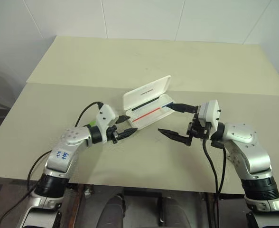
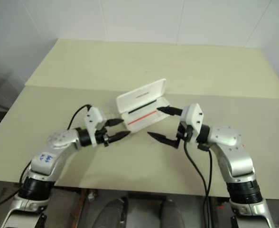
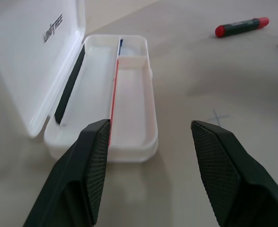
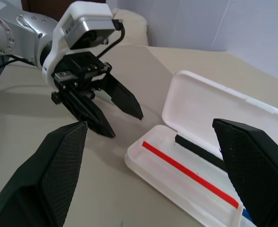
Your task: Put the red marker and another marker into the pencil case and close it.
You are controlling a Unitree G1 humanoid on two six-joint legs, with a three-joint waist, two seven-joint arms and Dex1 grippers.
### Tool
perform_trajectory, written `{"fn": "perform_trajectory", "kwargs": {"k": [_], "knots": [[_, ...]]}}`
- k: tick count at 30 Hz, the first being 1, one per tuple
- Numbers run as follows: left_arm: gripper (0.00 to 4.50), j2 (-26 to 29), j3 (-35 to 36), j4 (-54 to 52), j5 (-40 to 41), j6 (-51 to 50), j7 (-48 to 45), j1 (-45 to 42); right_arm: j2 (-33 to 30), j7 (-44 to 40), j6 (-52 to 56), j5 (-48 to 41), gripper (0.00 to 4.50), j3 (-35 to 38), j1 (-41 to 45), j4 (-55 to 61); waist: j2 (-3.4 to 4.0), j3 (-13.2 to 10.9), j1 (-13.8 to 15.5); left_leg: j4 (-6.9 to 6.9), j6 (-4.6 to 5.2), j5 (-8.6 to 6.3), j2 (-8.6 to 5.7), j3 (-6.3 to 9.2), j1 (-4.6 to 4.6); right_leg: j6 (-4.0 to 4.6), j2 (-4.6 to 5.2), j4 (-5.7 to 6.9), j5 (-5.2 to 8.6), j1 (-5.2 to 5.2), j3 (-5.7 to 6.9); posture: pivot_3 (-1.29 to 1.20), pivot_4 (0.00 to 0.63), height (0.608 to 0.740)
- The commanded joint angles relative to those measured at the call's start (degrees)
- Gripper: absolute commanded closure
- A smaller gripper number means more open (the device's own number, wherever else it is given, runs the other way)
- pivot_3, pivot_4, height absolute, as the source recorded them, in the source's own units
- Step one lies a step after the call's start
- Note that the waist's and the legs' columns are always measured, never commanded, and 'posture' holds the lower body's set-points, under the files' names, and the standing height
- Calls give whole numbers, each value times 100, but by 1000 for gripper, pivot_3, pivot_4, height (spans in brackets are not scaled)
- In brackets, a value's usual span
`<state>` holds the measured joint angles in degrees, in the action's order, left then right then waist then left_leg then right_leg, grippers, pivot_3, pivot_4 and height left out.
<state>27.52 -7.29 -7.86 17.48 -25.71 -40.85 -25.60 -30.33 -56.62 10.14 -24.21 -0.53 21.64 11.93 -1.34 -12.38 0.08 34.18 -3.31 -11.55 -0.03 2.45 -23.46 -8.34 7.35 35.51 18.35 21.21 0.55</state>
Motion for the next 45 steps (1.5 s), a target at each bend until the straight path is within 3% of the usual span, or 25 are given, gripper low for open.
{"fn": "perform_trajectory", "kwargs": {"k": [1,23,26,33,40,45], "knots": [[1640,-81,-240,153,-195,-104,-59,-322,104,158,-65,-34,0,-18,5,290,0,0,-3,0,0,0,0,0,0,0,0,1,0,1,0,0,150,740],[1640,-257,-880,1026,-1119,-258,-194,-834,280,799,-99,-99,0,27,-43,647,0,0,-20,0,-1,1,1,0,-2,-1,-3,8,0,8,-2,0,150,740],[2126,-224,-925,1035,-1179,-397,-288,-847,303,836,-110,-93,0,15,-17,649,0,0,-20,0,-1,1,1,0,-1,-1,-3,9,0,8,-2,0,150,740],[4462,-70,-1048,1058,-1243,-697,-505,-822,339,871,-125,-95,0,27,88,636,0,1,-18,0,-1,1,1,0,0,-1,-3,10,0,7,-2,0,150,740],[4488,59,-1136,853,-1146,-787,-883,-834,335,879,-110,-107,0,16,178,609,-3,3,-30,0,-1,1,1,0,8,-1,-3,11,0,0,-3,0,150,740],[4488,549,-1318,245,-946,-891,-1666,-793,106,726,-1,-194,0,168,138,568,-3,3,-32,-14,-1,1,2,-4,1,0,-3,6,4,12,-4,0,150,740]]}}
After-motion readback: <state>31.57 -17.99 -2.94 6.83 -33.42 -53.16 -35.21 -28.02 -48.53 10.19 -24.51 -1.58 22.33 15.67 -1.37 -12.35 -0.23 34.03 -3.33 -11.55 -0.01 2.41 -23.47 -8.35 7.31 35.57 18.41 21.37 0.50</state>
